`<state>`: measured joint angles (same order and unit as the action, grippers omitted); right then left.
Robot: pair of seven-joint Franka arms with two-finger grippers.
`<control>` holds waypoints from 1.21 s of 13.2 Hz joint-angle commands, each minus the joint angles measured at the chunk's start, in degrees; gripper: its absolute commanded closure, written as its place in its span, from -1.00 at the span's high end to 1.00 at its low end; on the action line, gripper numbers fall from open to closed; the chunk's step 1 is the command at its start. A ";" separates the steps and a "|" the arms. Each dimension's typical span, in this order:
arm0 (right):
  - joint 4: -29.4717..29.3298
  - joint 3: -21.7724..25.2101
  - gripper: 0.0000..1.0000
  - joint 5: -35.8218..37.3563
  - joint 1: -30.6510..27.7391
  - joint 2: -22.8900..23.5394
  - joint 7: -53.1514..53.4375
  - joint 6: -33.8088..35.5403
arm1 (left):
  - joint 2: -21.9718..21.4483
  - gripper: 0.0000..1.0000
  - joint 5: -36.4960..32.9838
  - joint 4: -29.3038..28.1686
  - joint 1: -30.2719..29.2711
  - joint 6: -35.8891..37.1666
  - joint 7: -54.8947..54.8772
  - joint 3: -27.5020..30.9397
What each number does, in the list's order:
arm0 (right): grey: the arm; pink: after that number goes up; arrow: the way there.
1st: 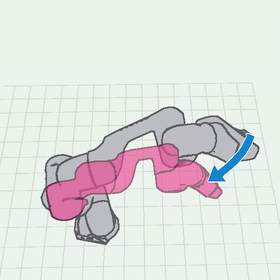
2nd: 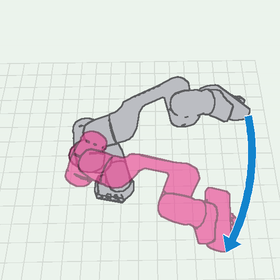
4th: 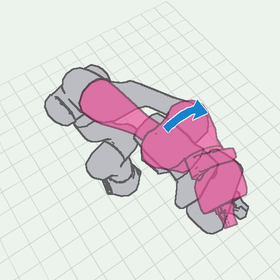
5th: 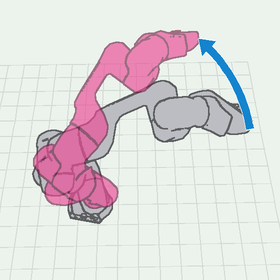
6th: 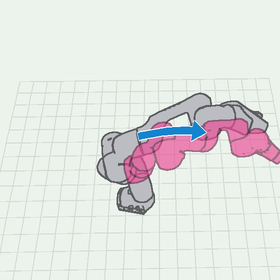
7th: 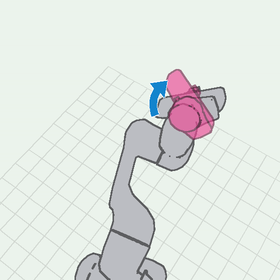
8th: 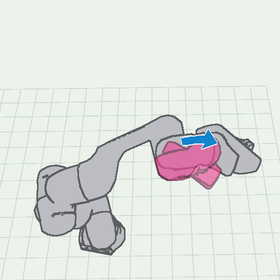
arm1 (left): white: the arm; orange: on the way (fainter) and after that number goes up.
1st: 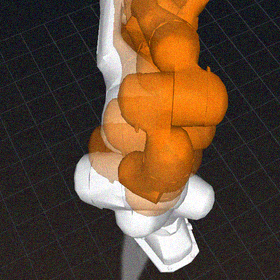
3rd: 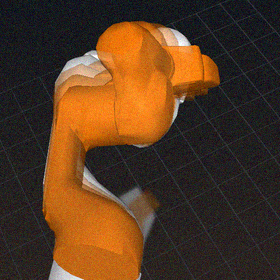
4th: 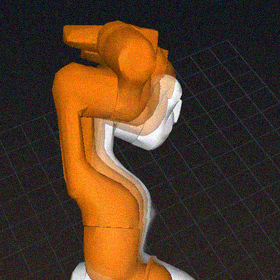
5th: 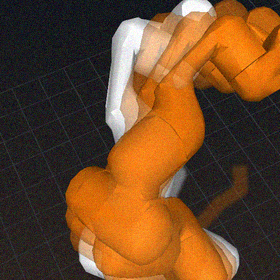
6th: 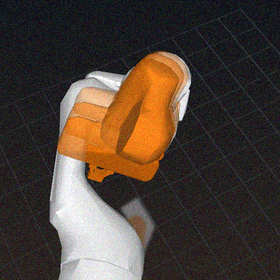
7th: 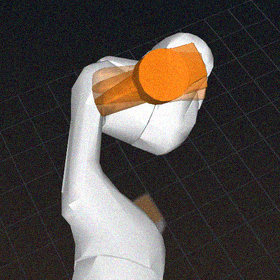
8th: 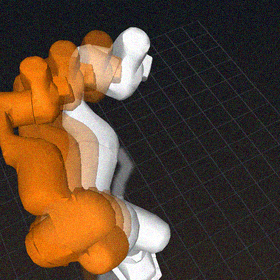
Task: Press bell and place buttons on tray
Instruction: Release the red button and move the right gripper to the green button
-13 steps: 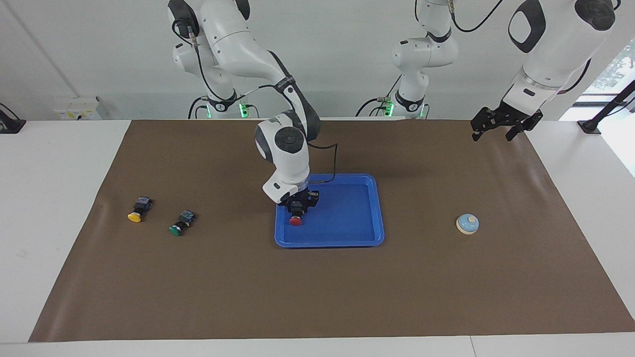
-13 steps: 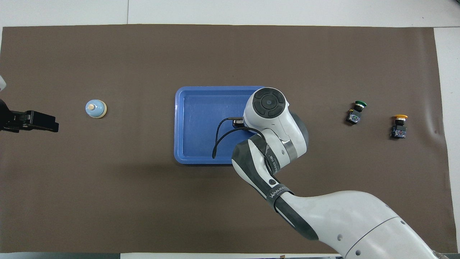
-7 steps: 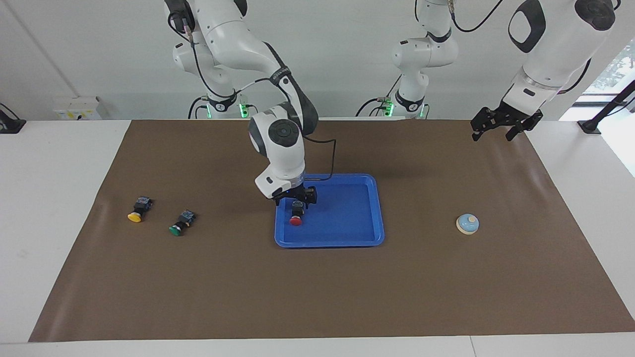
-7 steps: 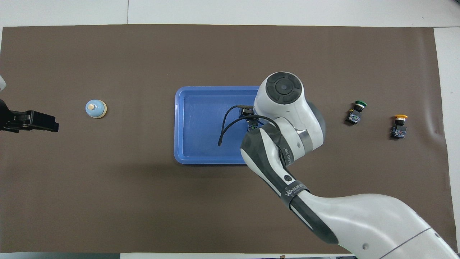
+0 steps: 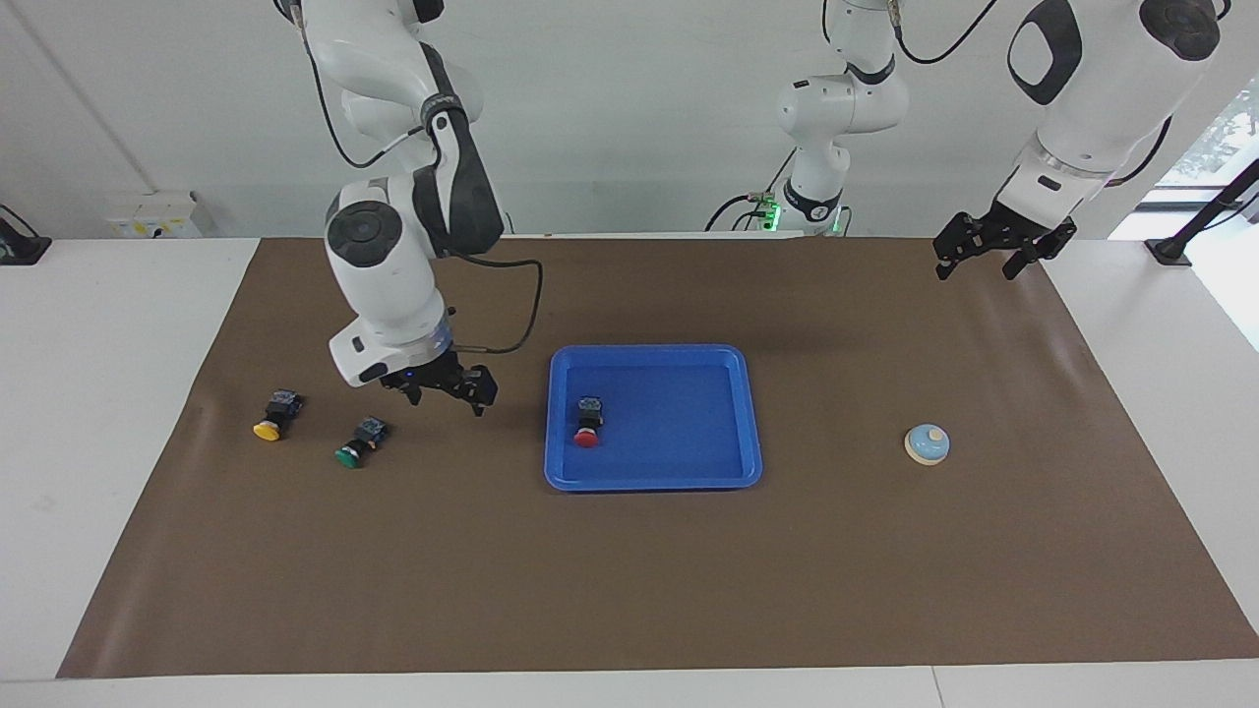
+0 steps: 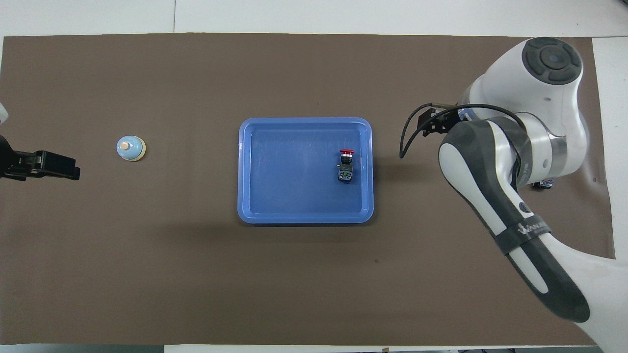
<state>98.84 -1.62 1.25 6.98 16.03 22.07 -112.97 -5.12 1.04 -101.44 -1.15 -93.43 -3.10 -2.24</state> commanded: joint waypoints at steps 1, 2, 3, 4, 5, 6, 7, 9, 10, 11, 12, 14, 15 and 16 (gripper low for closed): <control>3.27 -0.41 1.00 2.52 -4.06 -1.00 -1.85 -1.63 | -0.59 1.00 -0.16 0.02 -0.08 0.26 0.02 0.04; 5.03 -0.41 1.00 3.05 -5.56 -1.35 -2.73 -3.29 | -0.59 1.00 -0.16 0.02 -0.08 0.26 0.02 0.04; 7.05 -0.41 1.00 3.32 -6.97 -1.62 -3.00 -4.79 | -0.59 1.00 -0.16 0.02 -0.08 0.26 0.02 0.04; 9.94 -0.41 1.00 4.10 -8.46 -1.88 -3.17 -8.02 | -0.59 1.00 -0.16 0.02 -0.08 0.26 0.02 0.04; 13.27 -0.41 1.00 4.20 -9.61 -2.40 -4.22 -12.23 | -0.59 1.00 -0.16 0.02 -0.08 0.26 0.02 0.04; 15.14 -0.41 1.00 4.20 -10.40 -2.41 -4.92 -14.71 | -0.59 1.00 -0.16 0.02 -0.08 0.26 0.02 0.04; 16.11 -0.41 1.00 4.20 -11.72 -2.24 -5.19 -16.30 | -0.59 1.00 -0.16 0.02 -0.08 0.26 0.02 0.04; 17.17 -0.49 1.00 4.20 -11.82 -1.62 -4.85 -18.06 | -0.59 1.00 -0.16 0.02 -0.08 0.26 0.02 0.04; 18.22 -0.49 1.00 4.20 -11.99 -1.36 -4.84 -19.99 | -0.59 1.00 -0.16 0.02 -0.08 0.26 0.02 0.04; 19.19 -0.49 1.00 4.20 -12.17 -1.09 -4.84 -22.10 | -0.59 1.00 -0.16 0.02 -0.08 0.26 0.02 0.04; 20.07 -0.49 1.00 4.20 -12.08 -1.00 -4.50 -23.16 | -0.59 1.00 -0.16 0.02 -0.08 0.26 0.02 0.04; 20.51 -0.49 1.00 4.20 -11.91 -0.48 -4.14 -24.66 | -0.59 1.00 -0.16 0.02 -0.08 0.26 0.02 0.04; 20.52 -0.49 1.00 4.20 -11.99 0.13 -4.14 -25.27 | -0.59 1.00 -0.16 0.02 -0.08 0.26 0.02 0.04; 20.69 -0.58 1.00 4.20 -11.91 0.49 -4.05 -26.15 | -0.59 1.00 -0.16 0.02 -0.08 0.26 0.02 0.04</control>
<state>118.43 -1.51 4.84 -4.26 16.30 17.77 -136.81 -5.12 1.04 -101.44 -1.15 -93.43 -3.10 -2.24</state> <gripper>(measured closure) 0.000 0.000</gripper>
